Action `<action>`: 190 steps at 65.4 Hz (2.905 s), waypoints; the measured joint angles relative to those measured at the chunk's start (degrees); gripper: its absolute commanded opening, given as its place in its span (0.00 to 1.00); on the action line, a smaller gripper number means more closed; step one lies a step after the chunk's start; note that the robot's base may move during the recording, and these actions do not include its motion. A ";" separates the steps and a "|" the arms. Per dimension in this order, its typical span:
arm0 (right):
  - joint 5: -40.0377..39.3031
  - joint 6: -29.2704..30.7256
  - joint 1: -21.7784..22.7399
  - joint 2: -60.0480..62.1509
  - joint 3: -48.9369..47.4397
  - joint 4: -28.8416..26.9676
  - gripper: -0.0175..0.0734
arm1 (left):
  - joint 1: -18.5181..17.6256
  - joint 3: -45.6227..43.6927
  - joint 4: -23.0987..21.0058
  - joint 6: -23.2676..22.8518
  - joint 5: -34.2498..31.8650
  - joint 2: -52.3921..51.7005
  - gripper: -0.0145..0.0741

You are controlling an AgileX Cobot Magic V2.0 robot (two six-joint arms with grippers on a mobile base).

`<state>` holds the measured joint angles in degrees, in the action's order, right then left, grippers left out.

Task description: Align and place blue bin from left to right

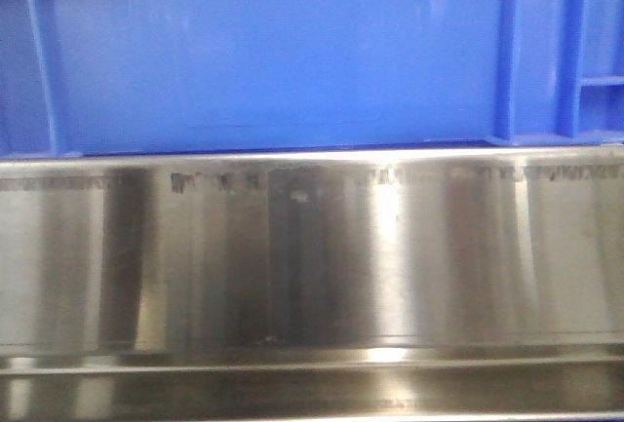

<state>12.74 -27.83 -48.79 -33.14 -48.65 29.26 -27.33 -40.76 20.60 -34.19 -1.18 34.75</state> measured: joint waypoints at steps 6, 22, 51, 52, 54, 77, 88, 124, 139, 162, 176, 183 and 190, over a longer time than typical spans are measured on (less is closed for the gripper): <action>0.00 0.00 0.00 0.16 0.00 0.00 0.11 | 0.00 0.00 0.00 0.00 0.00 -0.07 0.04; 0.00 0.00 0.00 0.16 0.00 0.00 0.11 | 0.00 0.00 0.00 0.00 0.00 -0.07 0.04; 0.00 0.00 0.00 0.16 0.00 0.10 0.11 | 0.00 0.00 0.00 0.00 0.00 -0.07 0.04; 0.00 0.00 0.00 0.16 0.00 0.10 0.11 | 0.00 0.00 0.00 0.00 0.00 -0.07 0.04; 0.00 0.00 0.00 0.16 0.00 0.10 0.11 | 0.00 0.00 0.00 0.00 0.00 -0.07 0.04; 0.00 0.11 0.00 0.16 0.00 0.10 0.11 | 0.00 0.00 0.00 0.00 0.00 -0.07 0.04; 0.00 0.11 0.00 0.16 0.00 0.10 0.11 | 0.00 0.00 0.00 0.00 0.00 -0.07 0.04; 0.00 0.11 0.00 0.38 0.00 0.10 0.11 | 0.00 0.00 0.11 0.00 0.00 -0.07 0.04; 0.00 0.11 0.00 0.38 0.00 0.10 0.11 | 0.00 0.00 0.11 0.00 0.00 -0.07 0.04; 0.00 0.11 0.00 0.38 0.00 0.10 0.11 | 0.00 0.00 0.11 0.00 0.00 -0.07 0.04; 0.00 0.11 0.00 0.38 0.00 0.10 0.11 | 0.00 0.00 0.11 0.00 0.00 -0.07 0.04; 0.00 0.11 0.00 0.38 0.00 0.10 0.11 | 0.00 0.00 0.11 0.00 0.00 -0.07 0.04; 0.00 0.11 0.00 0.38 0.00 0.10 0.11 | 0.00 0.00 0.11 0.00 0.00 -0.07 0.04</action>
<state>12.74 -27.72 -48.79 -32.76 -48.65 29.36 -27.33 -40.76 20.70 -34.19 -1.18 34.67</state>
